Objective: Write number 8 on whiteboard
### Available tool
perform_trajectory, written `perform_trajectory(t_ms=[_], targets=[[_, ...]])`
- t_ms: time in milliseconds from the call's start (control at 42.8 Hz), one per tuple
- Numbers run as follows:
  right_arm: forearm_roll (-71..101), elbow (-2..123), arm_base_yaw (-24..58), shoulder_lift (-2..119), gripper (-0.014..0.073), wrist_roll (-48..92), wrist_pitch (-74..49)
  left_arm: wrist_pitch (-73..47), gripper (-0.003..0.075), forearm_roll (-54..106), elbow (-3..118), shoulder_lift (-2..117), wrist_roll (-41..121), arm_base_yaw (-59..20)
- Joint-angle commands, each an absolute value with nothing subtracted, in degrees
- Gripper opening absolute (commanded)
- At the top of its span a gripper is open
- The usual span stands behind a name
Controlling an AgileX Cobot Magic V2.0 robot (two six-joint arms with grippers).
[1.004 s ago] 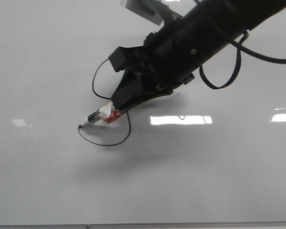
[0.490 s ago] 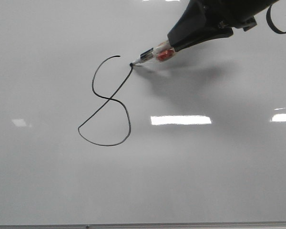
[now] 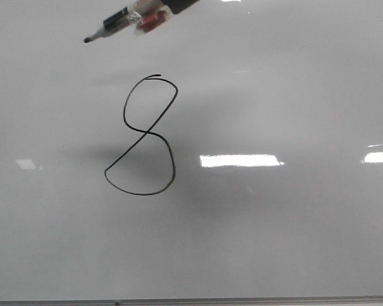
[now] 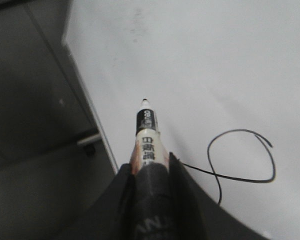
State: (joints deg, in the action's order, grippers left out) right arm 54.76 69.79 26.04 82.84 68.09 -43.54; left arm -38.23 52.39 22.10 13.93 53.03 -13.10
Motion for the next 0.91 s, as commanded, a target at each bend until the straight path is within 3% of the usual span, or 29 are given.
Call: perform_trajectory(t_ms=[0, 140, 373, 560, 887], targets=[[45.5, 75.1, 28.5, 80.2, -0.0058, 69.7, -50.4, -39.8, 0.0136, 51.4, 28.3, 21.6, 54.9, -13.0], [31.3, 79.0, 33.9, 80.2, -0.0058, 69.7, -56.3, -45.3, 0.0325, 50.7, 36.2, 34.7, 65.0, -13.2], [29.7, 80.6, 40.8, 80.3, -0.0058, 69.7, -57.2, -51.7, 0.0326, 50.6, 43.3, 47.4, 71.9, -13.3], [29.7, 80.9, 45.4, 80.4, -0.0058, 69.7, -54.0, -50.0, 0.0319, 49.2, 43.6, 51.3, 73.0, -20.1], [29.5, 80.9, 48.3, 80.4, -0.0058, 69.7, -52.8, -46.1, 0.0223, 47.2, 43.6, 54.0, 72.4, -27.5]])
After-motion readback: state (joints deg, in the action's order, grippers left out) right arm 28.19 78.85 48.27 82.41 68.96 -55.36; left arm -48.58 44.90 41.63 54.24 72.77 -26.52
